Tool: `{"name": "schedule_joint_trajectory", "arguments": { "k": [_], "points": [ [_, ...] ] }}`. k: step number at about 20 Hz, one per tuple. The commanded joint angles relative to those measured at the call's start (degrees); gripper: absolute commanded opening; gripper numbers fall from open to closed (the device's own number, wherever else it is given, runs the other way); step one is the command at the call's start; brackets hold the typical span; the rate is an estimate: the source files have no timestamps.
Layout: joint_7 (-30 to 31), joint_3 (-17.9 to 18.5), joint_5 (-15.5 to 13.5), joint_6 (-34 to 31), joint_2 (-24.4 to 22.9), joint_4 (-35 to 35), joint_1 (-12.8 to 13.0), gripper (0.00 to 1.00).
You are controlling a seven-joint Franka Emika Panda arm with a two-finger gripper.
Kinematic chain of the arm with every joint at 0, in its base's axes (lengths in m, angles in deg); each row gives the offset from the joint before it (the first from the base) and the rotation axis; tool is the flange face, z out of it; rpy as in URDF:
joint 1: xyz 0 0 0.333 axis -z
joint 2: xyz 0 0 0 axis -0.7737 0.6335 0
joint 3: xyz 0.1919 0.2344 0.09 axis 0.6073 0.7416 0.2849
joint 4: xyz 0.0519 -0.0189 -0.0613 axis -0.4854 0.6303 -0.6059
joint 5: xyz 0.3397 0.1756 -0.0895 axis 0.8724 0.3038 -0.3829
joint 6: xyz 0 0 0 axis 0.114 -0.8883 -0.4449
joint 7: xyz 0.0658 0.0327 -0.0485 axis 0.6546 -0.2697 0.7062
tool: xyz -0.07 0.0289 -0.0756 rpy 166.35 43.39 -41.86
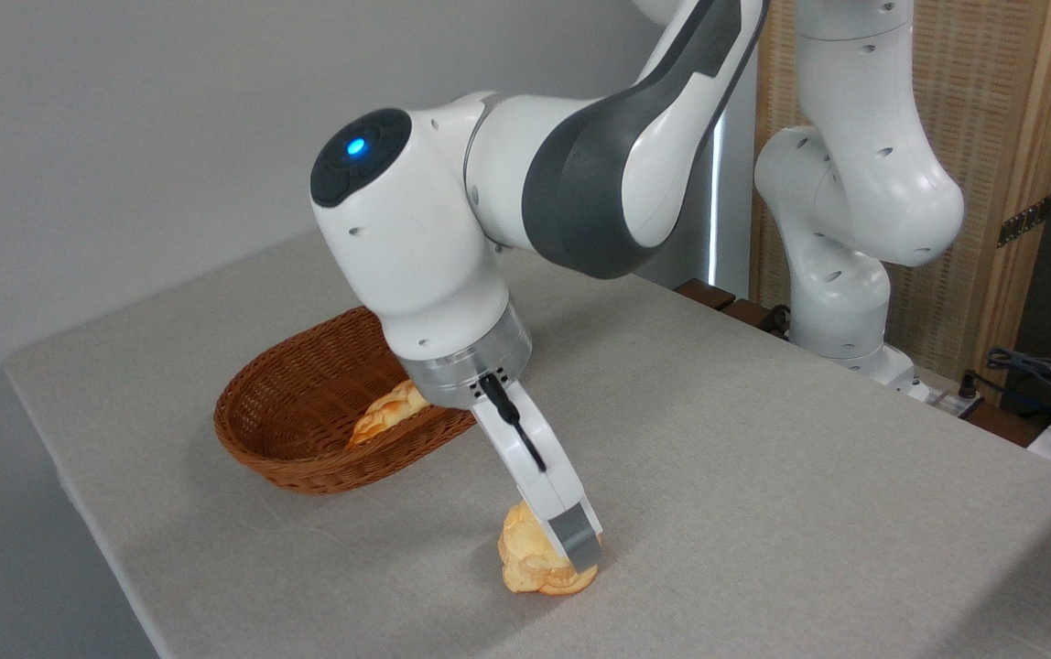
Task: Put bread into the basket
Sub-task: 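Close the gripper on the golden bun, then lift the bun and carry it over the wicker basket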
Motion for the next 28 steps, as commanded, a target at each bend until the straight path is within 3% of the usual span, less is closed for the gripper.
{"name": "schedule_joint_trajectory", "arguments": {
  "k": [1, 4, 5, 7, 8, 18, 21, 23, 27, 28],
  "points": [
    [-1.01, 0.09, 0.68, 1.29, 0.42, 0.25, 0.30, 1.00],
    [-0.75, 0.00, 0.60, 1.38, 0.51, 0.16, 0.30, 1.00],
    [-0.75, -0.09, 0.59, 1.81, 0.51, 0.07, 0.30, 0.91],
    [-0.75, -0.18, 0.59, 2.26, 0.42, 0.07, 0.30, 0.62],
    [-0.84, -0.18, 0.51, 2.26, 0.42, 0.07, 0.30, 0.56],
    [-0.84, -0.26, 0.59, 2.08, -0.02, -0.19, 0.39, 0.57],
    [-0.31, -0.53, -0.28, 1.91, -2.03, -1.85, 0.91, 0.60],
    [1.43, -3.06, -1.16, 1.82, -3.53, -3.00, 0.91, 0.60],
    [10.92, -8.51, -2.30, 1.73, -5.46, -5.63, 0.91, 0.60],
    [12.42, -9.92, -3.35, 1.73, -6.16, -5.90, 1.00, 0.64]
  ]
}}
